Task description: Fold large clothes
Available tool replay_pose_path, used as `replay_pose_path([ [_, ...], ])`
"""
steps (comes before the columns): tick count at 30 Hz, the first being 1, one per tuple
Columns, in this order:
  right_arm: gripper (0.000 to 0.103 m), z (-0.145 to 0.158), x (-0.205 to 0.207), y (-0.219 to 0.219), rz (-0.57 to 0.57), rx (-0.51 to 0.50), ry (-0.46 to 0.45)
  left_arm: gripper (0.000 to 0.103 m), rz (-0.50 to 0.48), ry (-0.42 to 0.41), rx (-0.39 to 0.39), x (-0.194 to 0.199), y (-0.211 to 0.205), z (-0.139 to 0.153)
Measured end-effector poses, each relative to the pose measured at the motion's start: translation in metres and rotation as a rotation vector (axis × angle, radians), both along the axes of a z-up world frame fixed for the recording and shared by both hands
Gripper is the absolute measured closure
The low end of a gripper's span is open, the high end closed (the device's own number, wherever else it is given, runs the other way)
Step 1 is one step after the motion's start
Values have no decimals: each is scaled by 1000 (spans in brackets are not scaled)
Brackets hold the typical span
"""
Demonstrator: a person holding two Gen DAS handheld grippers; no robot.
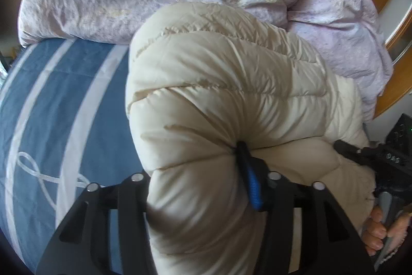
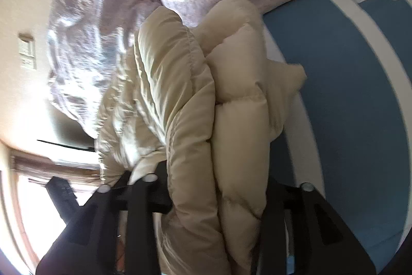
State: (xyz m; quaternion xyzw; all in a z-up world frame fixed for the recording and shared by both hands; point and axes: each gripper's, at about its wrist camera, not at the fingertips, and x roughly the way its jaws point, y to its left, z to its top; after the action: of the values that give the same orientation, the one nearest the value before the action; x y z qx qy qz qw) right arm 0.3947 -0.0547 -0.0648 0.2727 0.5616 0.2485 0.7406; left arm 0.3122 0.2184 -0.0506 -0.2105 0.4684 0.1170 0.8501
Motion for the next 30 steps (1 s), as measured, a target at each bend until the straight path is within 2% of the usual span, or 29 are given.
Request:
replay_pose_path([
  [2, 47, 6, -1, -3, -5, -52, -13, 39, 5, 8, 33, -1, -2, 3],
  [5, 42, 18, -5, -17, -44, -103, -52, 34, 12, 10, 99, -2, -6, 14],
  [8, 42, 40, -13, -41, -118, -115, -149, 29, 33, -25, 174, -10, -7, 31],
  [10, 42, 52, -18, -43, -108, -94, -198, 27, 46, -57, 213, -11, -7, 42],
  [13, 44, 67, -26, -22, -13, -97, -271, 24, 43, -64, 256, -6, -12, 47],
  [18, 58, 73, -41, 29, 145, -160, -349, 24, 10, 5, 255, 10, -22, 28],
  [20, 59, 66, -45, 42, 173, -213, -359, 24, -16, 22, 259, 13, -30, 19],
  [24, 63, 37, -42, 45, 164, -308, -296, 23, -54, 33, 283, 18, -43, 9],
  [30, 64, 10, -32, 37, 141, -328, -232, 17, -75, 40, 290, 28, -46, 7],
])
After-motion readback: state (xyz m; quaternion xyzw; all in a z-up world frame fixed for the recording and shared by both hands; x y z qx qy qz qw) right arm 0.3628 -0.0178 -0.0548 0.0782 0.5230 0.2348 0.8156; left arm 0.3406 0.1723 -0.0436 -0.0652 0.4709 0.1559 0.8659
